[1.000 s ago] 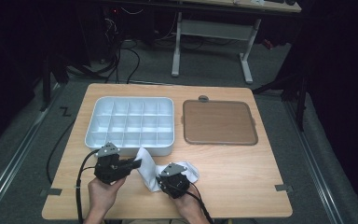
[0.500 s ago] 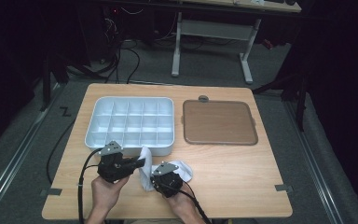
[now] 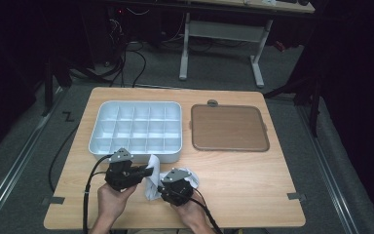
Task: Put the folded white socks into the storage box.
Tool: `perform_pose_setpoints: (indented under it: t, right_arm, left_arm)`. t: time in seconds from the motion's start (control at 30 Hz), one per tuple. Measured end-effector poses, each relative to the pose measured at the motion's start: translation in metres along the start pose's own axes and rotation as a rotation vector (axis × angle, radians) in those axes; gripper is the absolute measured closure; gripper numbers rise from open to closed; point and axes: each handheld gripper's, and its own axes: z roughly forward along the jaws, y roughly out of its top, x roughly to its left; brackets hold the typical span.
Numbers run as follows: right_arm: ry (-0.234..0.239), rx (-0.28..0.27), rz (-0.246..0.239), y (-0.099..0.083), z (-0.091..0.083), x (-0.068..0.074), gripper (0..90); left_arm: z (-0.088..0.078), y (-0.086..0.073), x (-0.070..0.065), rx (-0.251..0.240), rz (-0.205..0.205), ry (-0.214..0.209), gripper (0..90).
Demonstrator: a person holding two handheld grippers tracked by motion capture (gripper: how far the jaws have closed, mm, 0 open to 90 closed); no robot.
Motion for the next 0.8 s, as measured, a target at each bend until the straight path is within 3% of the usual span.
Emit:
perform_pose_setpoints:
  t: [0.23, 0.43, 0.6, 0.8]
  right_arm:
    - [-0.063, -0.033, 0.027, -0.006, -0.028, -0.021, 71.2]
    - [-0.143, -0.074, 0.102, -0.025, -0.059, -0.052, 70.1]
    - [-0.18, -0.059, 0.129, -0.032, -0.065, -0.067, 70.1]
    - [-0.182, -0.037, 0.123, -0.036, -0.062, -0.07, 70.1]
  left_arm:
    - [0.001, -0.002, 0.0, 0.008, 0.011, 0.008, 79.7]
    - [0.004, -0.004, -0.001, 0.014, 0.02, 0.016, 79.6]
    - [0.007, -0.006, -0.002, 0.017, 0.02, 0.014, 79.5]
    - [0.01, -0.008, -0.004, 0.029, 0.026, 0.015, 79.4]
